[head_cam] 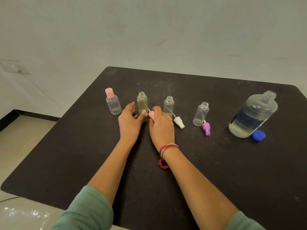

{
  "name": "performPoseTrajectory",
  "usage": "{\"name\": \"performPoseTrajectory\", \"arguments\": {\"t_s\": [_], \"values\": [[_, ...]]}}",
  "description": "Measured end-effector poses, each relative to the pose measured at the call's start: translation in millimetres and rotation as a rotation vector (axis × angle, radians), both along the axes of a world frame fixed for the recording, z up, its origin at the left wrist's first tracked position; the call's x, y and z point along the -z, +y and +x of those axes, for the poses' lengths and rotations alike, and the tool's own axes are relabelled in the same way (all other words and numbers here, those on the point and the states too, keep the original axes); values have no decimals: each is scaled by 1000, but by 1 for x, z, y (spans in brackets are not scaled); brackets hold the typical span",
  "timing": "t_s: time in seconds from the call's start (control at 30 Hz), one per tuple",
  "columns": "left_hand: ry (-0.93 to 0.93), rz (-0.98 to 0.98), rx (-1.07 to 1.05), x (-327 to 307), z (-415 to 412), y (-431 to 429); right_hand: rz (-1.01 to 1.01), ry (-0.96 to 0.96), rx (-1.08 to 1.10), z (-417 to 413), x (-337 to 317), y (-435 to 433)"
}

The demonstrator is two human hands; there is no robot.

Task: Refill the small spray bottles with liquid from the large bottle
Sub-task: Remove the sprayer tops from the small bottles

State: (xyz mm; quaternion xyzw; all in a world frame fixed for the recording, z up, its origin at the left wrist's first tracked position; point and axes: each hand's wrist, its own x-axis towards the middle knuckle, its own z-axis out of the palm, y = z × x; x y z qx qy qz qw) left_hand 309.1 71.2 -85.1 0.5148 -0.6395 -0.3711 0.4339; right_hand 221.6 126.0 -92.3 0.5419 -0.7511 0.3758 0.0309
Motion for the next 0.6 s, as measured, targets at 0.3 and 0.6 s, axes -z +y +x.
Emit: {"name": "performPoseTrajectory", "arguments": {"t_s": [0.3,0.6], "values": [[-87,-304,-361,-12,54,0,-133,25,5,7,-4,14],[-18,63,-253,-8,48,-44,-159,41,-52,11,-7,34]]}}
